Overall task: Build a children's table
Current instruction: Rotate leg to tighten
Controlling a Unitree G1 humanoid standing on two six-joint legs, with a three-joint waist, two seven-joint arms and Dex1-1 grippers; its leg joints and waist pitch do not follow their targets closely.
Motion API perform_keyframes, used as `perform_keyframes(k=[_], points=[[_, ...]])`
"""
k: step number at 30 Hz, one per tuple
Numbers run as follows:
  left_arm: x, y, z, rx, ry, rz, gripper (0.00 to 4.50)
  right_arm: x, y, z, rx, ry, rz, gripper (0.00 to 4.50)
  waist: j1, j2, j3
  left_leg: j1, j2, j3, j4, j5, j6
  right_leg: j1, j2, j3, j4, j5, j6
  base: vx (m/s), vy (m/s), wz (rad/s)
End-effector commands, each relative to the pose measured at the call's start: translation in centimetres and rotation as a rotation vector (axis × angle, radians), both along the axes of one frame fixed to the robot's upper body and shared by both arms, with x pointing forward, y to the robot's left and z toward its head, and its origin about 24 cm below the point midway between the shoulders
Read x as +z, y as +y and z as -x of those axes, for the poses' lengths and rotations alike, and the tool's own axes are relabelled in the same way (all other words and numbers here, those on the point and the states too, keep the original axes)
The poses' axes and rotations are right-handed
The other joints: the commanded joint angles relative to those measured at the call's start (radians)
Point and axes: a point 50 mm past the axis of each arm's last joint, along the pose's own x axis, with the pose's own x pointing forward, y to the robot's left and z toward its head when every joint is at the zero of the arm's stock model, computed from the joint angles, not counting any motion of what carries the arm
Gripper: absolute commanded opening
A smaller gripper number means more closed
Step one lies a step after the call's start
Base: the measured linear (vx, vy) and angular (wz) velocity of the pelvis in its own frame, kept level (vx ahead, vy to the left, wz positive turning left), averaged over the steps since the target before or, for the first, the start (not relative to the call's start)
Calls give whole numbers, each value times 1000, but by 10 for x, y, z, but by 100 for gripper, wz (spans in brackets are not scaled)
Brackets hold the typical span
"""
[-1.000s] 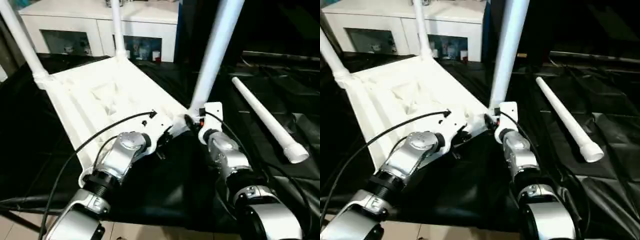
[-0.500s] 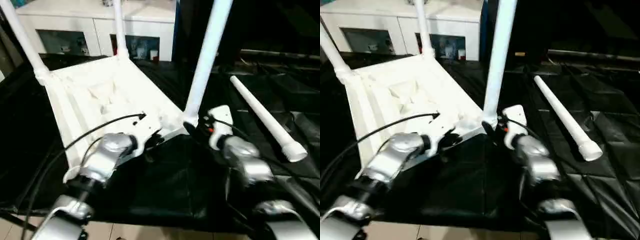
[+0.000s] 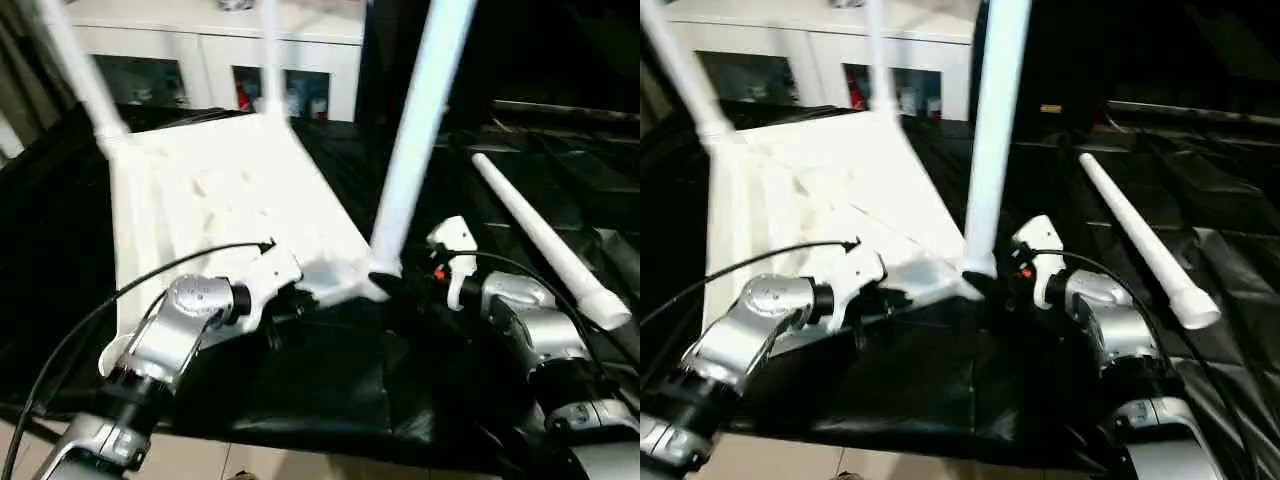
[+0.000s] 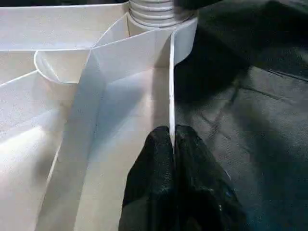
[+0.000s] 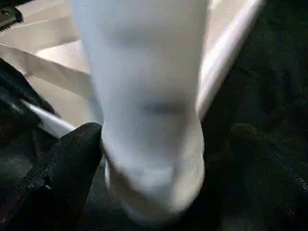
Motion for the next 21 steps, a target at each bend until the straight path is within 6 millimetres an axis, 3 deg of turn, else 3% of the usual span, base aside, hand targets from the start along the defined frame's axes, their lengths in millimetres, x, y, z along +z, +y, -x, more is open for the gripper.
perform_keyframes(k=[1,4,21], points=[[17,-18,3,-101,-55,84,0,5,0,-4,8,-22,28,446,-2,-9,-66,17,60,-21,-63,-119,72,50,-76,54,-72,-104,-254,0,0,0],[17,-17,4,-104,-54,83,0,6,1,-6,16,-22,26,446,-1,-12,-67,14,59,-22,-64,-114,66,53,-76,53,-69,-104,-247,0,0,0],[16,-14,5,-104,-46,72,0,-1,2,0,93,13,44,284,-2,-10,-70,12,58,-22,-60,-92,81,55,-74,52,-65,-66,-252,0,0,0]])
